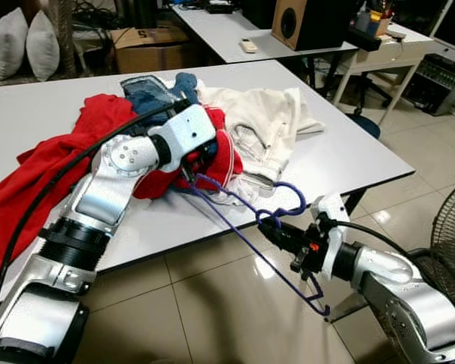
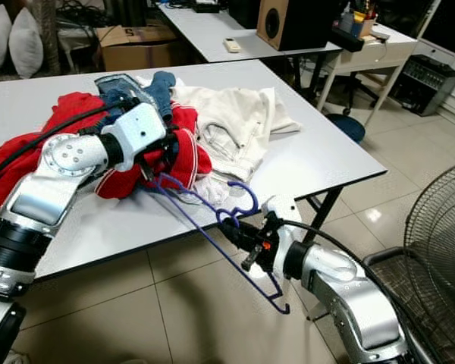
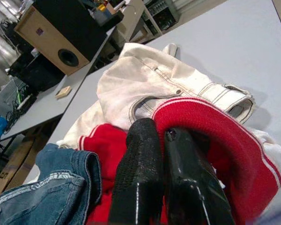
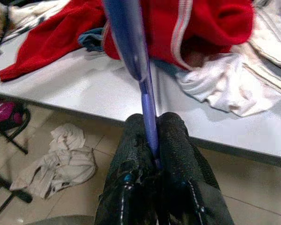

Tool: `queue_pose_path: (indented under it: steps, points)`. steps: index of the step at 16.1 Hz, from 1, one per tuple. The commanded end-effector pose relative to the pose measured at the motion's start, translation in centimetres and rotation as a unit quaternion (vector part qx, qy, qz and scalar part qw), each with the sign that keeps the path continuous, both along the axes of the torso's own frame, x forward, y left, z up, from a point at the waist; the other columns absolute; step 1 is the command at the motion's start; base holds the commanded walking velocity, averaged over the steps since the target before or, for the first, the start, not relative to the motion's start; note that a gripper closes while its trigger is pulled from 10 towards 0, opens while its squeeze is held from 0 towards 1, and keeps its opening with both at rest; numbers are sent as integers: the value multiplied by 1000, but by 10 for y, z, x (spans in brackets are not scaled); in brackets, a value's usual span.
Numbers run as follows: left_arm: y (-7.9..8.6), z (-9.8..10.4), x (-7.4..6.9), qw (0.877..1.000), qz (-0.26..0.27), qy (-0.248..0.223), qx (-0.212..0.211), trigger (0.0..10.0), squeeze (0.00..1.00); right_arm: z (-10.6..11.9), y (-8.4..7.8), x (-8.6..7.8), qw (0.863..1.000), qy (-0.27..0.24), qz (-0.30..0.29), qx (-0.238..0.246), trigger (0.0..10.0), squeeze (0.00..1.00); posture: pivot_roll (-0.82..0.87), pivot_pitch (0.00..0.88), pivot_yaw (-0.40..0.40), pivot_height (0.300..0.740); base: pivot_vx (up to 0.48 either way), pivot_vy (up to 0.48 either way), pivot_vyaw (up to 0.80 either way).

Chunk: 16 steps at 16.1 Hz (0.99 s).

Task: Hang hanger

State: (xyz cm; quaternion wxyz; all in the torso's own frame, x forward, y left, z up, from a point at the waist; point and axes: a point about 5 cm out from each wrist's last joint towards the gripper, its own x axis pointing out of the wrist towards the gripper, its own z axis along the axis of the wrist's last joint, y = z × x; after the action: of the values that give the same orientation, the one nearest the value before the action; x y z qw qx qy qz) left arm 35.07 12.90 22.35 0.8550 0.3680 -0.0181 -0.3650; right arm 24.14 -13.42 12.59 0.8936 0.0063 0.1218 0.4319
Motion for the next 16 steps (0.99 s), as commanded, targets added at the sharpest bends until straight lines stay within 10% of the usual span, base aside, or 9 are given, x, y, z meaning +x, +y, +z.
queue_pose_path:
  steps: [1, 2, 4, 5, 6, 16]
  points:
    - [-4, 3, -1, 1000, -11, -6, 6, 0, 0, 4, -9, 9, 999, -12, -41, -10, 10000, 0, -73, 0, -53, 740, 0, 0, 0]
    - [-6, 0, -4, 1000, -25, 3, 12, 0, 0, 5, -16, 18, 996, -17, -86, -5, 10000, 0, -73, 0, -52, 740, 0, 0, 0]
    - [-9, -2, -6, 1000, -29, 5, 8, 10000, 0, 10, -15, 17, 996, -17, -81, 16, 10000, 0, -73, 0, -52, 740, 0, 0, 0]
    - [-12, -3, -8, 999, -40, 30, -19, 10000, 0, 10, -13, 16, 997, -17, -72, 15, 10000, 0, -75, 0, -52, 740, 0, 0, 0]
    - [-13, -3, -10, 997, -51, 50, -37, 10000, 1000, 9, -12, 14, 998, -17, -66, 12, 10000, 0, -75, 0, -52, 740, 0, 0, 0]
    - [10, -40, -31, 996, -30, 70, 50, 10000, 1000, 15, -8, 14, 996, -16, -67, 51, 10000, 0, -73, 0, -61, 740, 0, 0, 0]
